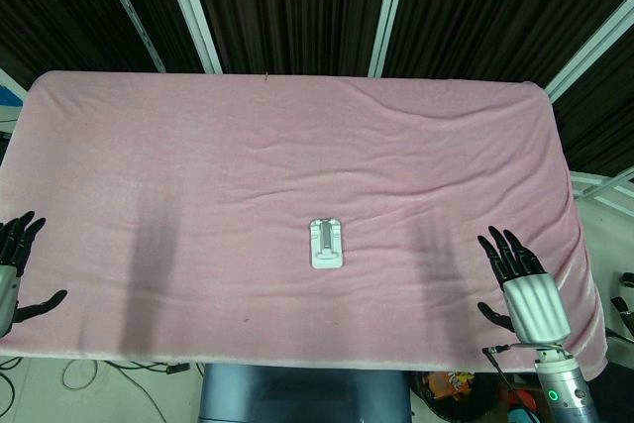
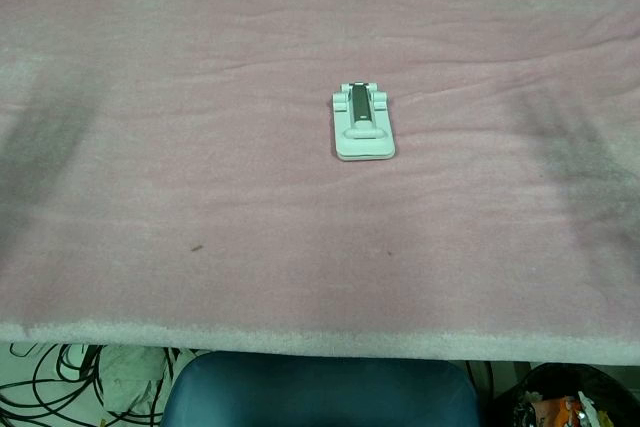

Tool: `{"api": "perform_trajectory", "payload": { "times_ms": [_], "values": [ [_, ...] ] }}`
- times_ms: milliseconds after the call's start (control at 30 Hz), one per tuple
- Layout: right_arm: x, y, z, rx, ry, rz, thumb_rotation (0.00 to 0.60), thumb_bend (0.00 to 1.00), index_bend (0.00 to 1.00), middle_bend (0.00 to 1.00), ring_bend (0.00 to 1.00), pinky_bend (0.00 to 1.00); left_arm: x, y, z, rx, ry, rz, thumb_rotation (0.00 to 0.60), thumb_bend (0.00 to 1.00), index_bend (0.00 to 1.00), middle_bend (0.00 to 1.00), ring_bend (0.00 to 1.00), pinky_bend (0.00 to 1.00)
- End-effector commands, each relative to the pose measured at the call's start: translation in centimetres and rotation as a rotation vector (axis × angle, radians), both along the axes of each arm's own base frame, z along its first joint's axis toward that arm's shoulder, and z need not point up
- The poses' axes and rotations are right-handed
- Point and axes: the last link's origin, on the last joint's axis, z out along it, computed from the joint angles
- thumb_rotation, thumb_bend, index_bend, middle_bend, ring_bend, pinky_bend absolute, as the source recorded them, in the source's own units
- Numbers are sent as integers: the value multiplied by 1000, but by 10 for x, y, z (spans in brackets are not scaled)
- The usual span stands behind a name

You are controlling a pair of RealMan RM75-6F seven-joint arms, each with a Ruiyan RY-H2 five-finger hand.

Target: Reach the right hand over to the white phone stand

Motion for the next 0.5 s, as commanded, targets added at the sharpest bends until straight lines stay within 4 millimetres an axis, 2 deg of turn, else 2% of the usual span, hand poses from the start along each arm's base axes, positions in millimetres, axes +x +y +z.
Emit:
{"api": "perform_trajectory", "payload": {
  "times_ms": [33, 500],
  "values": [
    [-2, 0, -2, 8, -1, -13, 600, 108, 0, 0, 17, 234, 0, 0, 0, -1, 3, 2, 600, 0, 0, 0, 0, 0],
    [9, -4, -2, 33, -60, -27, 600, 108, 0, 0, 17, 234, 0, 0, 0, 2, -1, 1, 600, 0, 0, 0, 0, 0]
  ]
}}
